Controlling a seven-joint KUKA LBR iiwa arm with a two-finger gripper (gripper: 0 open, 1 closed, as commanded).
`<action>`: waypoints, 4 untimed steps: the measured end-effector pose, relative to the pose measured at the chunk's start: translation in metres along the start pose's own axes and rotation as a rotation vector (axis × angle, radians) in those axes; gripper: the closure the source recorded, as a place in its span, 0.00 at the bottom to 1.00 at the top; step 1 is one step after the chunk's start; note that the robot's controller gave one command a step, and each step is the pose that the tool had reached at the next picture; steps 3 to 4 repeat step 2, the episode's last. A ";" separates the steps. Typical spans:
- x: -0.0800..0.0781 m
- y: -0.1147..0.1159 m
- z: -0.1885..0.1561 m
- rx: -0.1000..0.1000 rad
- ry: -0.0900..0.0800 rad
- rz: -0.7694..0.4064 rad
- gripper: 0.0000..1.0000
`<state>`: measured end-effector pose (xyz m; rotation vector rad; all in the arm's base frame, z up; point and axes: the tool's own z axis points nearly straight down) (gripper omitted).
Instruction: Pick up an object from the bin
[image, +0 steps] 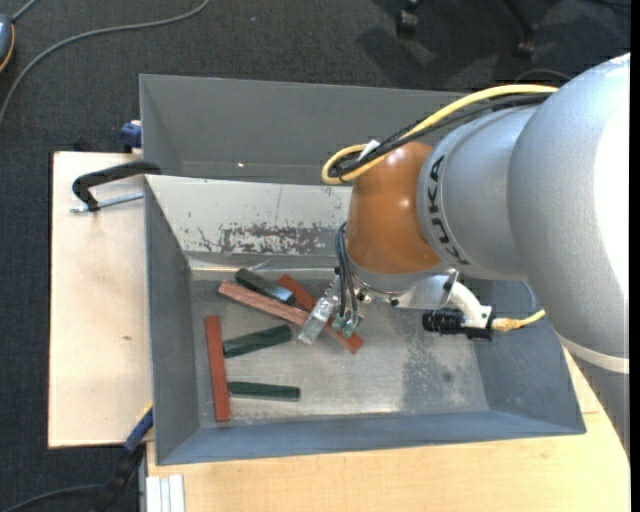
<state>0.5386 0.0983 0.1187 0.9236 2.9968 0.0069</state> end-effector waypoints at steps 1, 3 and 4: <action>-0.001 0.002 -0.056 -0.002 -0.002 -0.002 1.00; -0.001 0.004 -0.061 0.002 0.002 -0.005 1.00; -0.001 0.004 -0.061 0.002 0.002 -0.005 1.00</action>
Offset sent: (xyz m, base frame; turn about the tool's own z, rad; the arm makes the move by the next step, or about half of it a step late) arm -0.0003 0.0000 0.0520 0.0000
